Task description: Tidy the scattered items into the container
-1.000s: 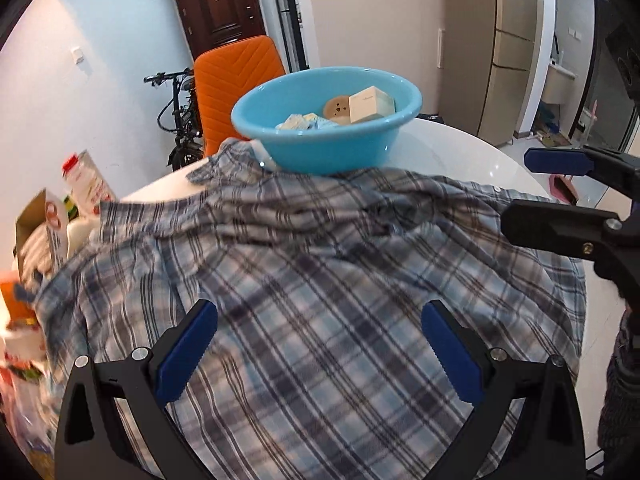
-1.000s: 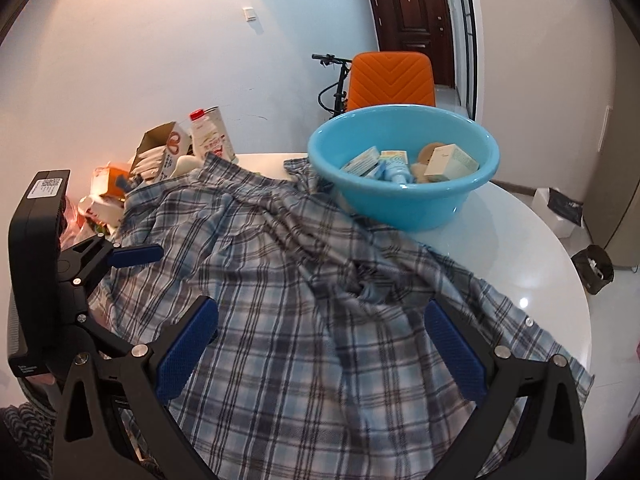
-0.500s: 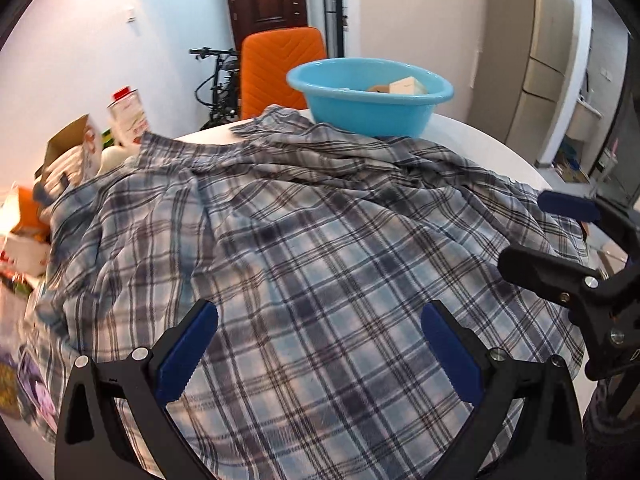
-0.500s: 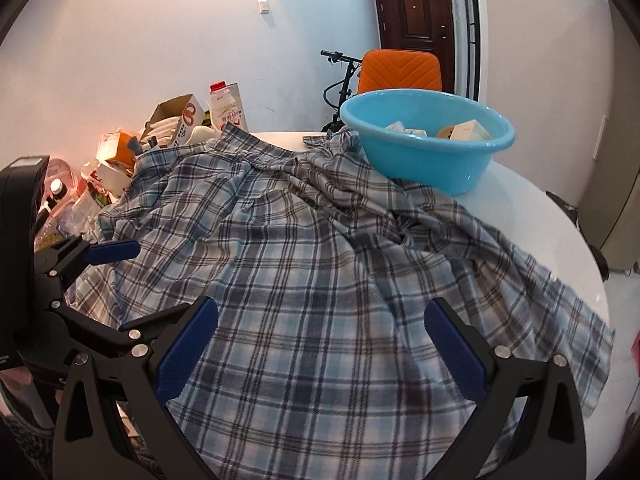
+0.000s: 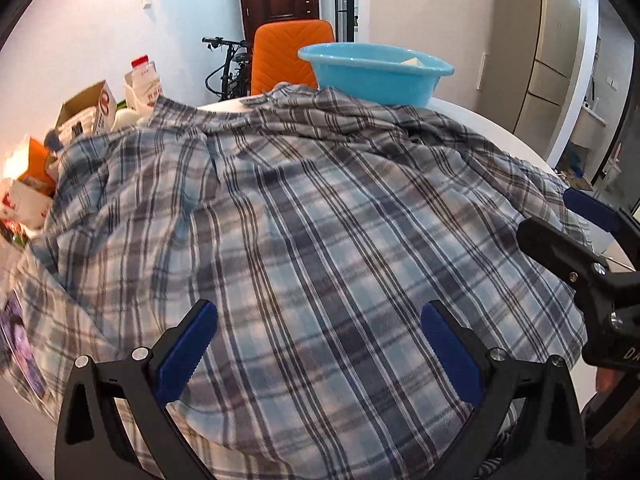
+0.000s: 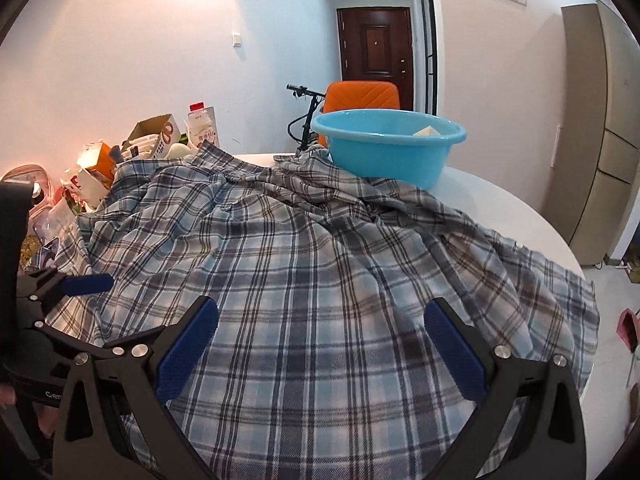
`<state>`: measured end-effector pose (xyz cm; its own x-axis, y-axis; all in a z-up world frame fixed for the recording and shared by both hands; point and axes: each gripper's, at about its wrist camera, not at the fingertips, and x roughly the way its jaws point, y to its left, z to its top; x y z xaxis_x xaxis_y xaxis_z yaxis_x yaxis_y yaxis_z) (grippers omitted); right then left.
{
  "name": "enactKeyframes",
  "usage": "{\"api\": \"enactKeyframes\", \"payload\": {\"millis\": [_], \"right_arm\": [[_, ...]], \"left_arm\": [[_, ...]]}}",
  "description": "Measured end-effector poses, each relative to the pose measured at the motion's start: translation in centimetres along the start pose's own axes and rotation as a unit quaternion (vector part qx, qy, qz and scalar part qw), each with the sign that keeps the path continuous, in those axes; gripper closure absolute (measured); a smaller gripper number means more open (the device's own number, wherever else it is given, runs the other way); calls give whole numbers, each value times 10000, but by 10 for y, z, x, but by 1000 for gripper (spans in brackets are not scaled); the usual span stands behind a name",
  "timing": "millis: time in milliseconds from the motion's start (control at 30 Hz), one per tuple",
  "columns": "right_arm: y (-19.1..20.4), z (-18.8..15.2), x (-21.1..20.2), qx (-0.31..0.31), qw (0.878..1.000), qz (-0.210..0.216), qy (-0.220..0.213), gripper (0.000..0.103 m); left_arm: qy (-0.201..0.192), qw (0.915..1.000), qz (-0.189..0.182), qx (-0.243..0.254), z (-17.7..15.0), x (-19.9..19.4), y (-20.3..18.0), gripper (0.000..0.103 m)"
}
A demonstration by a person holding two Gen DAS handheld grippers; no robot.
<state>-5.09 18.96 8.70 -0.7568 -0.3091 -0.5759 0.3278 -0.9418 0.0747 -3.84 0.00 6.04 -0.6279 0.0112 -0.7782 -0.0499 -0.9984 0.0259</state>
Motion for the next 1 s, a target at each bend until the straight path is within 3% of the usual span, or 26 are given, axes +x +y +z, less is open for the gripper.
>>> {"api": "enactKeyframes", "payload": {"millis": [200, 533, 767, 1000], "right_arm": [[0, -21, -6, -12, 9998, -210, -47, 0], [0, -47, -13, 122, 9998, -106, 85, 0], [-3, -50, -11, 248, 9996, -95, 0, 0], [-4, -53, -12, 154, 9993, -329, -92, 0]], "left_arm": [[-11, 9998, 82, 156, -18, 6, -10, 0], [-41, 10000, 54, -66, -37, 6, -18, 0], [-224, 9994, 248, -46, -39, 5, -21, 0], [-274, 9992, 215, -190, -40, 6, -17, 0]]}}
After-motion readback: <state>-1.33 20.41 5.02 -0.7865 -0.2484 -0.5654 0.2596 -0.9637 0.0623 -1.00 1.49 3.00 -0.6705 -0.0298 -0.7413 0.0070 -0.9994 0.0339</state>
